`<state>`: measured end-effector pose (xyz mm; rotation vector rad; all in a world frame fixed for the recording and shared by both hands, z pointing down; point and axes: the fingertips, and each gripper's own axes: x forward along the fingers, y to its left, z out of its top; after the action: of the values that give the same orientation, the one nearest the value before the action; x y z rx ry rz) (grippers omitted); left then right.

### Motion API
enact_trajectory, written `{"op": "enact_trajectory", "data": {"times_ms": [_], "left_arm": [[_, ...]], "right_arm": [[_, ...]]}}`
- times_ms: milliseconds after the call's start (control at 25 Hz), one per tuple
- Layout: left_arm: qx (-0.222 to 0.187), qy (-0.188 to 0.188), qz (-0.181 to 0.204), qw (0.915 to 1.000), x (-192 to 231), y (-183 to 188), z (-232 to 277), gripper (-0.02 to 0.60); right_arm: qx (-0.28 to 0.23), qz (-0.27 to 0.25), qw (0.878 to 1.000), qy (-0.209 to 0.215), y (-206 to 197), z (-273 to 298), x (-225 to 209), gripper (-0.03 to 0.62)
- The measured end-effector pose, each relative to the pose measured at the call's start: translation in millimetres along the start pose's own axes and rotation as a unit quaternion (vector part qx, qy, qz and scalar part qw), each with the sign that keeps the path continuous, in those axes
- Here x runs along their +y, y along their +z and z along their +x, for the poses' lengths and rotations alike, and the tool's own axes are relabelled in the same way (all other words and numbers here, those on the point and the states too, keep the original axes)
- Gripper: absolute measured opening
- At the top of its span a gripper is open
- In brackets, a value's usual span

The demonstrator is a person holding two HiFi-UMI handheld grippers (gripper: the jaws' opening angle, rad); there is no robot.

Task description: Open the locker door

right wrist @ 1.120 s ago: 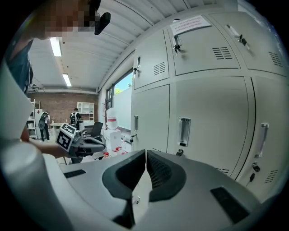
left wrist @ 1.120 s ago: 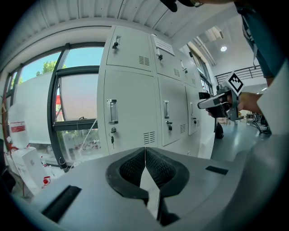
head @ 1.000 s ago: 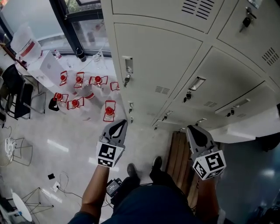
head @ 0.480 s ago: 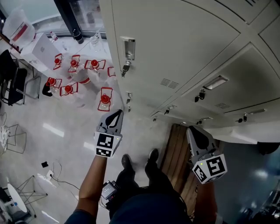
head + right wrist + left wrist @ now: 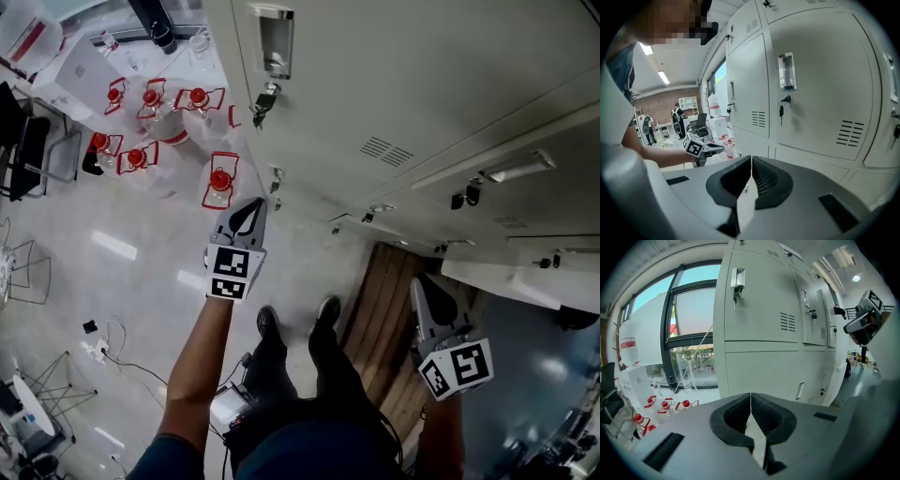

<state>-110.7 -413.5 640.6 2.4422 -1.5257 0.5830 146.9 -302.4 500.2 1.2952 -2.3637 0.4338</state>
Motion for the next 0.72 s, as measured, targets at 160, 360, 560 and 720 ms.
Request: {"op": "enact_trajectory", "data": {"times_ms": [160,360,560,720], "left_arm": [[0.010,0.011,0.000,0.9999,7.1,-27.8,33.3,0.018],[0.021,0.026,-0.007,0.9994,14.8,-55.3,66.8,0.018],[0.024,0.042,-0.013,0.9988,24.0,-72.8,93.6,0.026],[0.026,0.055,-0.025,0.9979,29.9,-86.6,112.8,0.066]], "right_arm": [[0.020,0.009,1.000,0.001,-33.3,13.4,-7.8,0.037],[0.042,0.014,0.999,0.003,-64.7,27.3,-15.3,0.037],[0.057,0.019,0.998,0.003,-85.5,39.3,-22.6,0.037],[0.070,0.023,0.997,0.003,-100.6,45.9,-27.0,0.037]]}}
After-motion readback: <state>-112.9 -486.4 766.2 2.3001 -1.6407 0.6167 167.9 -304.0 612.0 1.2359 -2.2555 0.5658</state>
